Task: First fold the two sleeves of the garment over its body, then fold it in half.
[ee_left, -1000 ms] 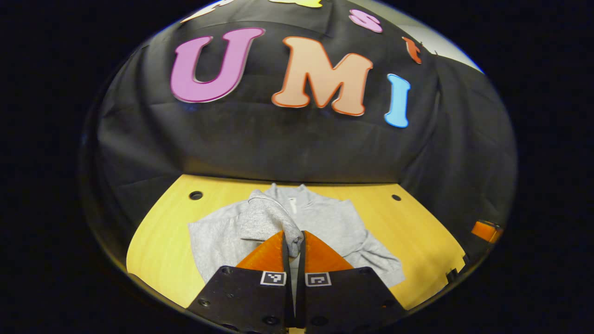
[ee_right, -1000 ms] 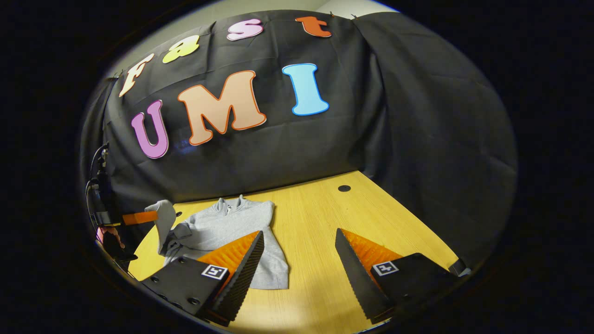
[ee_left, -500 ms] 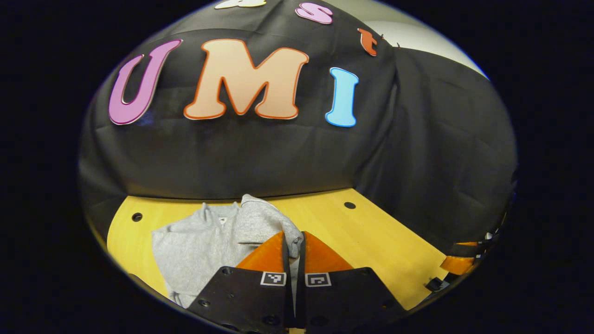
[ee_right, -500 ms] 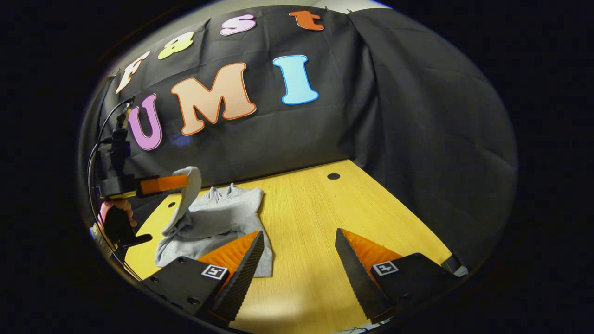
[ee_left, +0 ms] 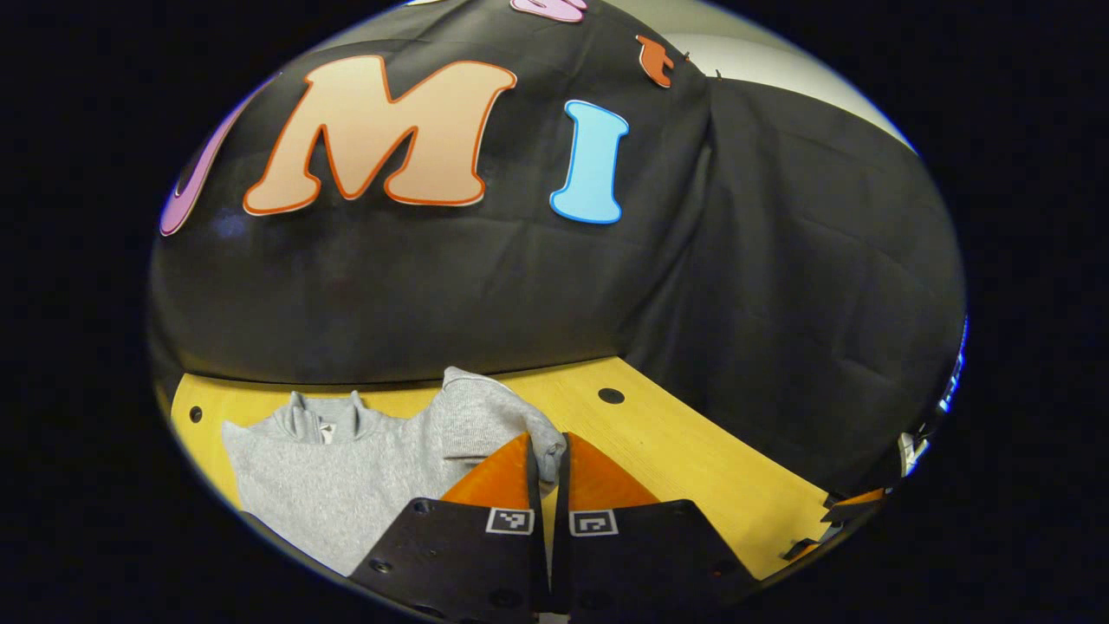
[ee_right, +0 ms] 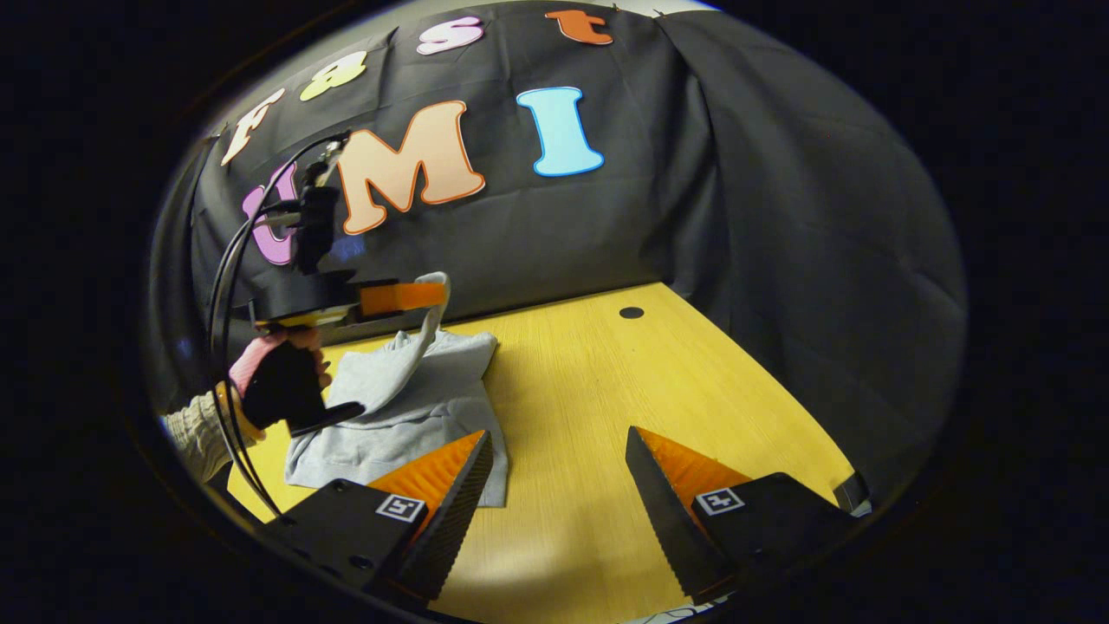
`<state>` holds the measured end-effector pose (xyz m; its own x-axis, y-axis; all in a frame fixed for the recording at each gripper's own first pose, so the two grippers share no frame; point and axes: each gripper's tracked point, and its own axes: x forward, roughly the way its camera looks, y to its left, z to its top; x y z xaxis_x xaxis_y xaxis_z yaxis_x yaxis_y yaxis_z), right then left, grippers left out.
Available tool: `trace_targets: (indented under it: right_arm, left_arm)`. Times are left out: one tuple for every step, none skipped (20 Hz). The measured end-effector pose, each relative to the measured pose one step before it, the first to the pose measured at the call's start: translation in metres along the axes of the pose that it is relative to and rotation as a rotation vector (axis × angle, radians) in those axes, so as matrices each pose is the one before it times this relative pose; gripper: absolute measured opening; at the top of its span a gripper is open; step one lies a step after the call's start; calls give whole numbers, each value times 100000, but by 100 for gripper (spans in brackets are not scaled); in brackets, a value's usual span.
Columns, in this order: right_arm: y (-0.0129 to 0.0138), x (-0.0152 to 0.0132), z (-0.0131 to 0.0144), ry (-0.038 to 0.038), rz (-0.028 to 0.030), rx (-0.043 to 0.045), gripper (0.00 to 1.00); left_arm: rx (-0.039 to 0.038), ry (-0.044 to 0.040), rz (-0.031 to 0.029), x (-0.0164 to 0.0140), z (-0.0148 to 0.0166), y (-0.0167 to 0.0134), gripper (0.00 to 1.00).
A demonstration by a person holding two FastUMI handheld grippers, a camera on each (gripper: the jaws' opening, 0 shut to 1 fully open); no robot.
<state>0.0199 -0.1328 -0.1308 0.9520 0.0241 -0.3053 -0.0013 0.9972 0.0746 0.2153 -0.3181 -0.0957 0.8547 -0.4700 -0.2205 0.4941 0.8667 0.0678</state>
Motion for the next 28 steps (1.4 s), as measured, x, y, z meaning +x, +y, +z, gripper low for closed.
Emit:
trace_targets:
  right_arm:
    - [206,61,-358,714,533,214,97]
    - [253,102,-434,1015,744,271,97]
    - [13,72,-412,903,400,163,97]
    - [191,81,-317,929,404,115,97]
    - [240,204,-255,653,317,235,97]
    - [134,-6,59,165,186,68,93]
    - [15,281,-31,41,200,-38,97]
    - [267,-94,-29,-77,146,-272,97]
    - [100,50,-98,109,21,-492,93]
    - [-110,78,-139,187,169,-563,92]
    - [167,145,-112,318,386,-316,92]
    - [287,159,-106,476,686,-82,93]
    - [316,220,76,116,700,-182,97]
    - [344,177,-133,264,777,-223,97]
    - [314,222,-160,421,760,-314,97]
    - [321,232,-211,443,771,-369,97]
    - [352,221,-65,568,959,-355,93]
    - [439,276,-140,216,951,-198,97]
    - [331,287,108,13,779,-101,97]
    - [647,471,48,155,1539,381,97]
    - [632,310,-78,191,1234,309,97]
    - [535,344,-63,415,1210,-16,93]
    - [571,317,-255,533,1021,-237,93]
    - [585,377,-294,670,916,-652,97]
    - [572,511,-485,1258,815,-1028,97]
    - [592,439,-362,1045,842,-321,93]
    - [780,411,-450,1102,1300,326,97]
    - [650,452,-355,974,827,108,97]
  left_arm:
    - [183,941,28,921,-512,-26,0]
    - [39,714,-159,973,-486,-45,0]
    - [-78,927,-68,931,-556,86,0]
    - [-152,1174,258,845,-587,136,0]
    - [66,1232,447,832,-670,344,1]
    - [425,2608,112,879,-974,140,4]
    - [131,1722,-1189,433,-632,-168,8]
    - [828,996,517,80,-229,256,11]
    - [136,448,-1027,358,-290,-171,34]
    - [350,-703,2257,222,179,398,55]
    - [1265,-173,3160,-446,307,655,77]
    - [38,-50,1592,36,-137,576,99]
    - [-604,-990,447,-709,315,228,96]
    - [-847,-1517,553,-692,446,388,96]
    - [-775,-2199,375,-947,692,513,96]
    - [-537,-1656,790,-1123,551,751,96]
    - [-299,-1668,651,-1118,472,842,95]
    - [31,-924,1139,-1259,308,1070,95]
    - [251,-374,1776,-1278,190,1361,95]
    - [371,6,3200,-1603,-77,1978,95]
    - [14,98,2748,-1491,-334,1755,95]
    - [-54,153,3015,-1324,-247,1624,95]
    - [-321,458,3163,-1300,-453,1686,95]
    - [-796,303,2957,-1436,-559,1735,95]
    - [-944,238,2633,-1495,-558,1481,95]
    - [-778,552,3430,-1323,-665,1708,95]
    - [-569,1291,3199,-1170,-1076,1898,95]
    - [-664,1931,3323,-1144,-1095,1669,95]
